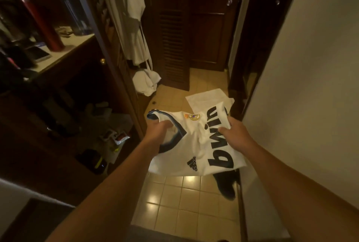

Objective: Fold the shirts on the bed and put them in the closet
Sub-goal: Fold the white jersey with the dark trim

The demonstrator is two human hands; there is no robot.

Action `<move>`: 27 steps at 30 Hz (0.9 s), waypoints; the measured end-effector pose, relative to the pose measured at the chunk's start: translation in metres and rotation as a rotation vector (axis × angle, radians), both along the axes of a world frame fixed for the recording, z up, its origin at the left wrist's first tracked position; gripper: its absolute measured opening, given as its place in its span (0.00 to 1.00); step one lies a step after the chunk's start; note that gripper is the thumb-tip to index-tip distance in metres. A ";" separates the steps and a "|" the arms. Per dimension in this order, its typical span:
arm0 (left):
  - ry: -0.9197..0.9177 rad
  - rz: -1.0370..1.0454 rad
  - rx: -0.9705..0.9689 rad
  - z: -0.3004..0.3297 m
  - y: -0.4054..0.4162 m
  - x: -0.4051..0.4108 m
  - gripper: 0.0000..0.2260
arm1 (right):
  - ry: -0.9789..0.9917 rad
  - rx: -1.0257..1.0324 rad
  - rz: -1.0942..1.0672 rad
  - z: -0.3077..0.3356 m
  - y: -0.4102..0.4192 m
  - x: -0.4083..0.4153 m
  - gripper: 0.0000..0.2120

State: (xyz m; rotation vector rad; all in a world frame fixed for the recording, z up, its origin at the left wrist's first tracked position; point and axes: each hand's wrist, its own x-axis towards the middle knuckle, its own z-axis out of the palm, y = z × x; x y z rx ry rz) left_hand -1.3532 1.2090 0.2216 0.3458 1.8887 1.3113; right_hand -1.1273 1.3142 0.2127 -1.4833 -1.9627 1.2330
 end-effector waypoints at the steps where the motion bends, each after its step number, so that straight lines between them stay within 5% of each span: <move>1: -0.001 -0.007 -0.004 -0.001 0.015 -0.010 0.16 | -0.002 0.003 -0.001 -0.001 0.015 -0.009 0.17; 14: -0.015 0.029 -0.021 -0.010 0.212 -0.095 0.01 | -0.090 0.021 0.047 -0.008 0.225 -0.099 0.16; 20: -0.030 0.078 -0.047 -0.023 0.272 -0.137 0.17 | -0.066 0.042 0.128 -0.008 0.296 -0.149 0.16; 27: -0.033 0.079 -0.037 -0.034 0.334 -0.212 0.14 | -0.084 0.035 0.174 -0.024 0.374 -0.235 0.17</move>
